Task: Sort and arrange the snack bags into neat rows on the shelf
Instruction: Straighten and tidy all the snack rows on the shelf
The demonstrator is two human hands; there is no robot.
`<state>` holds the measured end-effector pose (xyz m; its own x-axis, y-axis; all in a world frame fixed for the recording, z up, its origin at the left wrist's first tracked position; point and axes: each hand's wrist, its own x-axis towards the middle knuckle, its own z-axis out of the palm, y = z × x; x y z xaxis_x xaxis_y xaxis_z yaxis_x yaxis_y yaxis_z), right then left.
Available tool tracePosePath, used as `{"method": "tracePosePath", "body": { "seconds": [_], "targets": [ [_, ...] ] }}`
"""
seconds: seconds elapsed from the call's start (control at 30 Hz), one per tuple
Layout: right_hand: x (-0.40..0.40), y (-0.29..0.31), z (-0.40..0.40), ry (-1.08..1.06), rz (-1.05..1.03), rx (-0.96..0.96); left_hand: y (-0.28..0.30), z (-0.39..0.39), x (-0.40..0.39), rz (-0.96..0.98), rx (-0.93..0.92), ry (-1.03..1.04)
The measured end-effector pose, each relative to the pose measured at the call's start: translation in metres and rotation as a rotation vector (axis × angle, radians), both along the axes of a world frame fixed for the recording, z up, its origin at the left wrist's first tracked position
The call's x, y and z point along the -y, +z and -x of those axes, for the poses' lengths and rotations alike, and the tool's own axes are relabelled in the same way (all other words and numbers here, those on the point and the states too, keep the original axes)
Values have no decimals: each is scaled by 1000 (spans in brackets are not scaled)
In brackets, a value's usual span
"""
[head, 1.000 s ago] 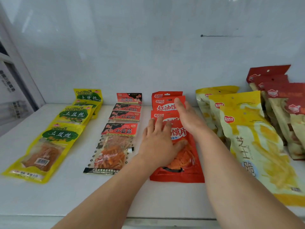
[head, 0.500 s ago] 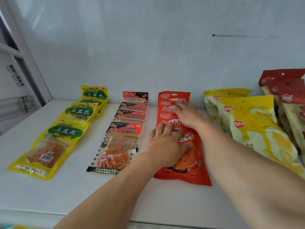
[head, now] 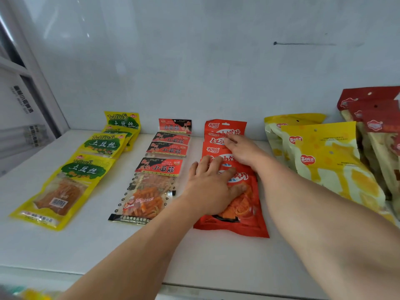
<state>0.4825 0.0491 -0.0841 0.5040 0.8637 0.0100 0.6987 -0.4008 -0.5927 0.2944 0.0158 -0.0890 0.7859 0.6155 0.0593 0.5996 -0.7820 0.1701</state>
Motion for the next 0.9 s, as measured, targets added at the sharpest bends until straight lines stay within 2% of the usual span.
{"method": "tracePosePath", "body": {
  "seconds": [0.13,0.23,0.37,0.53,0.8,0.9],
  "targets": [
    [3,11,1,-35,5,17,3,1,1,-162,41,-11],
    [5,18,5,-50,-20,95,7,0,3,-203,49,-11],
    [18,34,19,-32,-60,205,14,2,10,-197,85,2],
    [53,63,44,44,-138,170,19,9,17,-203,87,13],
    [132,92,65,-8,-140,272,32,9,41,-193,109,-26],
    [169,91,56,-62,-200,263,35,2,58,-138,191,-18]
  ]
}}
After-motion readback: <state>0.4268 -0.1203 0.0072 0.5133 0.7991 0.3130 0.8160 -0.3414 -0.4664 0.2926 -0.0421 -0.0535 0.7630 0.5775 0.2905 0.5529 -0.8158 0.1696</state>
